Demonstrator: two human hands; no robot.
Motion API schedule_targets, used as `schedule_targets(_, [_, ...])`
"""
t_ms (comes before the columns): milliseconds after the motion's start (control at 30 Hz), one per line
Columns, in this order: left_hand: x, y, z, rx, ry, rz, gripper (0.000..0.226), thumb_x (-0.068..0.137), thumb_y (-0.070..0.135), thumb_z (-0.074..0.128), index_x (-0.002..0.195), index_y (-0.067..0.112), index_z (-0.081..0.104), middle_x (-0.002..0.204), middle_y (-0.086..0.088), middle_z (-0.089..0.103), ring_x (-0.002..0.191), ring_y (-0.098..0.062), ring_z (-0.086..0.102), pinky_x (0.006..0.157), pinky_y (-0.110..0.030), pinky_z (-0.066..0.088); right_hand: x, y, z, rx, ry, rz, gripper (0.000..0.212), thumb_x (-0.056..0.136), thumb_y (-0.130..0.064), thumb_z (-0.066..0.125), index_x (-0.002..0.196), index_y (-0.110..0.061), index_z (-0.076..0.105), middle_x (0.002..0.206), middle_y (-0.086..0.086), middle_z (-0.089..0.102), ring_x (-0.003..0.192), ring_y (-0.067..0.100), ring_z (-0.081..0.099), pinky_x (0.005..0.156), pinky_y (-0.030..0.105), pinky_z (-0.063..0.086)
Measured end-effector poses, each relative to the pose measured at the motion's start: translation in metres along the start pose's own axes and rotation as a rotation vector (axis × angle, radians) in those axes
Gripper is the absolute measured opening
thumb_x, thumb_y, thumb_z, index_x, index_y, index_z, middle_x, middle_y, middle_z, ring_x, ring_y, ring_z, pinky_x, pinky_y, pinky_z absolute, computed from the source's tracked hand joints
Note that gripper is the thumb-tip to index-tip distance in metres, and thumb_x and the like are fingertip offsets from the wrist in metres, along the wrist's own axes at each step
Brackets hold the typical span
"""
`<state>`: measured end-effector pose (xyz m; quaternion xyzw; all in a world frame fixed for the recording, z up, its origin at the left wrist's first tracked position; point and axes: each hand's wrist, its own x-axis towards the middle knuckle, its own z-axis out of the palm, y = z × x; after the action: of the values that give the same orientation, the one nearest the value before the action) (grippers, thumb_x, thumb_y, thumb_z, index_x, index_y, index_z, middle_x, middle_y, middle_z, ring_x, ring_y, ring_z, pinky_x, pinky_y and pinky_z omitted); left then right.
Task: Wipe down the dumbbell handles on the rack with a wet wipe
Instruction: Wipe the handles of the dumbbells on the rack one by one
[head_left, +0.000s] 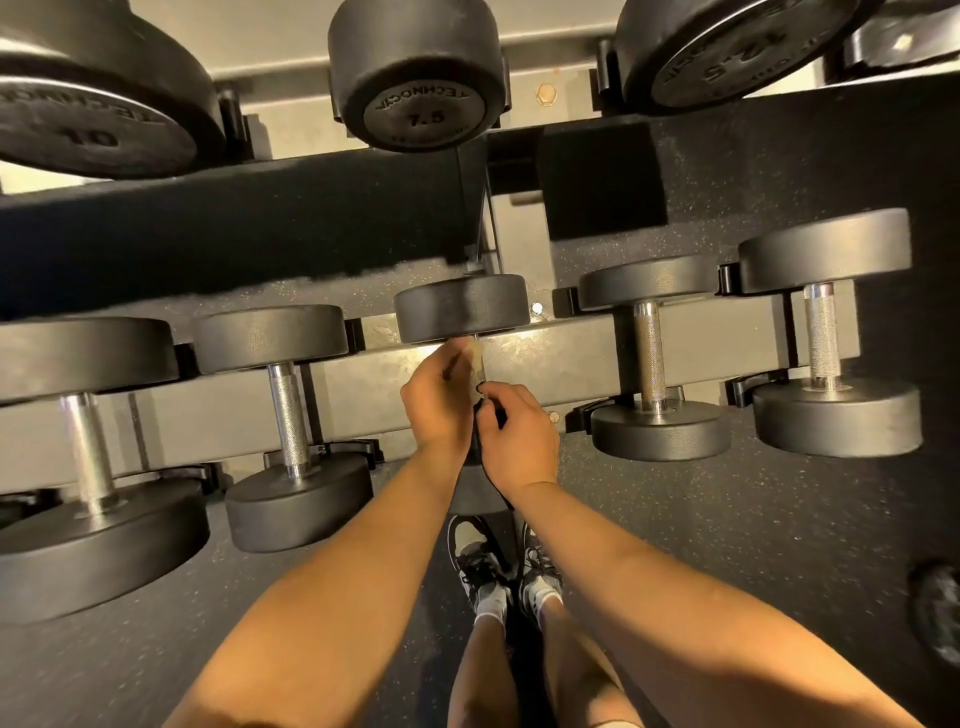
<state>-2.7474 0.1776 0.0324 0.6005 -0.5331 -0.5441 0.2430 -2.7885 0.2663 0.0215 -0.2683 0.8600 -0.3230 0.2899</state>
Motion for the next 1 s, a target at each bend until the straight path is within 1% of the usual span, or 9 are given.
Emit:
schedule_targets(67, [-0.009, -0.007, -0.006, 0.012, -0.063, 0.023, 0.021, 0.096, 0.009, 0.067, 0.102, 0.028, 0.075, 0.097, 0.019, 0.072, 0.095, 0.002, 0.067, 0.089, -0.010, 0.047, -0.001, -0.002, -0.001, 0.000, -0.012, 0.009, 0.026, 0.098, -0.023, 0.053, 0.120, -0.026, 0.067, 0.121, -0.005, 0.064, 0.101, 0.025, 0.065, 0.085, 0.044, 0.054])
schedule_targets(200, [-0.020, -0.022, -0.023, 0.236, -0.148, 0.134, 0.020, 0.097, 0.011, 0.066, 0.114, 0.016, 0.077, 0.115, 0.004, 0.074, 0.105, -0.006, 0.067, 0.094, -0.011, 0.047, -0.001, -0.005, -0.004, -0.010, -0.022, 0.018, 0.022, 0.098, -0.024, 0.052, 0.114, -0.027, 0.067, 0.117, -0.006, 0.063, 0.096, 0.024, 0.064, 0.081, 0.044, 0.054])
schedule_targets(300, [-0.009, -0.017, -0.022, 0.287, -0.070, 0.230, 0.019, 0.096, 0.002, 0.064, 0.111, 0.007, 0.076, 0.109, 0.004, 0.072, 0.096, -0.001, 0.065, 0.086, -0.002, 0.042, -0.002, -0.004, -0.003, 0.001, -0.019, 0.009, 0.023, 0.098, -0.024, 0.053, 0.117, -0.026, 0.067, 0.118, -0.005, 0.063, 0.097, 0.024, 0.064, 0.081, 0.044, 0.055])
schedule_targets(400, [0.000, -0.010, -0.013, 0.277, 0.027, 0.256, 0.017, 0.096, -0.008, 0.055, 0.100, -0.003, 0.071, 0.093, -0.004, 0.072, 0.085, -0.004, 0.065, 0.084, -0.013, 0.049, -0.001, -0.002, -0.002, 0.015, -0.005, 0.011, 0.025, 0.098, -0.023, 0.054, 0.119, -0.026, 0.066, 0.119, -0.005, 0.064, 0.098, 0.024, 0.064, 0.083, 0.044, 0.055])
schedule_targets(467, [-0.005, -0.011, -0.014, 0.295, -0.006, 0.249, 0.021, 0.097, -0.008, 0.053, 0.101, 0.003, 0.071, 0.092, 0.002, 0.071, 0.086, -0.002, 0.064, 0.087, -0.017, 0.049, -0.002, -0.002, -0.002, 0.020, 0.012, 0.015, 0.025, 0.099, -0.024, 0.053, 0.120, -0.026, 0.065, 0.118, -0.006, 0.066, 0.099, 0.023, 0.064, 0.083, 0.044, 0.055])
schedule_targets(600, [-0.030, -0.028, -0.025, 0.287, -0.152, 0.153, 0.017, 0.100, 0.021, 0.065, 0.111, 0.018, 0.077, 0.109, 0.006, 0.075, 0.091, 0.019, 0.060, 0.086, -0.005, 0.043, -0.002, -0.003, -0.003, 0.028, 0.031, 0.021, 0.019, 0.100, -0.026, 0.051, 0.113, -0.028, 0.065, 0.110, -0.007, 0.068, 0.090, 0.020, 0.064, 0.078, 0.043, 0.055])
schedule_targets(733, [-0.022, -0.022, -0.030, 0.235, -0.158, 0.107, 0.019, 0.099, 0.014, 0.063, 0.113, 0.016, 0.077, 0.109, 0.005, 0.075, 0.095, 0.000, 0.066, 0.082, -0.001, 0.041, -0.002, -0.002, -0.002, 0.055, 0.038, 0.030, 0.017, 0.100, -0.025, 0.052, 0.110, -0.028, 0.066, 0.106, -0.007, 0.068, 0.089, 0.019, 0.064, 0.076, 0.043, 0.056])
schedule_targets(833, [-0.003, -0.006, -0.021, 0.189, -0.109, 0.222, 0.020, 0.099, 0.006, 0.061, 0.112, 0.010, 0.076, 0.104, 0.008, 0.070, 0.097, 0.002, 0.062, 0.083, -0.002, 0.041, -0.002, 0.001, 0.000, 0.077, 0.058, 0.016, 0.018, 0.099, -0.023, 0.053, 0.112, -0.027, 0.066, 0.107, -0.006, 0.068, 0.091, 0.020, 0.065, 0.078, 0.044, 0.056])
schedule_targets(1000, [-0.012, -0.012, -0.016, 0.204, -0.121, 0.120, 0.022, 0.100, 0.010, 0.060, 0.114, 0.016, 0.076, 0.104, 0.011, 0.072, 0.096, -0.001, 0.064, 0.083, -0.002, 0.042, -0.001, 0.001, -0.003, 0.111, 0.070, 0.022, 0.021, 0.099, -0.017, 0.052, 0.113, -0.023, 0.067, 0.108, -0.003, 0.069, 0.094, 0.022, 0.064, 0.080, 0.043, 0.055])
